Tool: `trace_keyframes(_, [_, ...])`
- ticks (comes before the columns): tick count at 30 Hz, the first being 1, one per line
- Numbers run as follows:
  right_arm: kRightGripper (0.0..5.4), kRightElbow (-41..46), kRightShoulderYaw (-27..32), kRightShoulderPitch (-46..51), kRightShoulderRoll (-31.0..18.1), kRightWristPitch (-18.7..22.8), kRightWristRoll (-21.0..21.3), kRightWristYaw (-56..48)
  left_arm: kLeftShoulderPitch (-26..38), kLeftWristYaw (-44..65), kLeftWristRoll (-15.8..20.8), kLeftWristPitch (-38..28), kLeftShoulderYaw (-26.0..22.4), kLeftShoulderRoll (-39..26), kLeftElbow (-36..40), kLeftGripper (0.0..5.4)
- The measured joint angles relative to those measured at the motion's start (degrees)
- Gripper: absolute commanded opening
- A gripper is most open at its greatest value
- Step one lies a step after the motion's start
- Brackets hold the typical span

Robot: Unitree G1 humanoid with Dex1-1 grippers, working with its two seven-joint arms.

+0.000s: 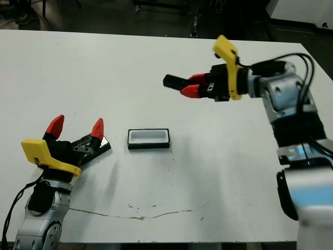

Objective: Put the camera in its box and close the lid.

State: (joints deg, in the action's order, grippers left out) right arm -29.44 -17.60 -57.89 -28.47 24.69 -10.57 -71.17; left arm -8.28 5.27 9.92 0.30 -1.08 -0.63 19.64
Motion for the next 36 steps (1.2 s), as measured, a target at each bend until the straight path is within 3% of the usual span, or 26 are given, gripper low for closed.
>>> trace_keyframes(3, [1.66,-2.6,-1.2,-0.8,2.3,-4.8,2.2,-1.6,0.2,-0.3,-0.1,0.0,-0.1,0.0,0.0,5.40])
trace_keyframes(9, [1.66,-7.9,-3.1,-2.4,7.1,-8.7,5.4,-4.4,2.2,-0.7,-0.4,-0.1,-0.5,0.0,-0.9,5.40])
trace_keyframes(22, [1.66,-9.8,-7.2,-3.1,13.0,-10.4,11.2,-7.6,4.6,-0.2,-0.6,-1.6,-1.0,0.0,-5.2,5.40])
trace_keyframes(36, [1.66,-9.5,-9.0,-2.0,13.6,-11.5,13.4,-11.9,4.6,-0.3,-1.2,-2.1,-1.0,0.0,-5.4,5.40])
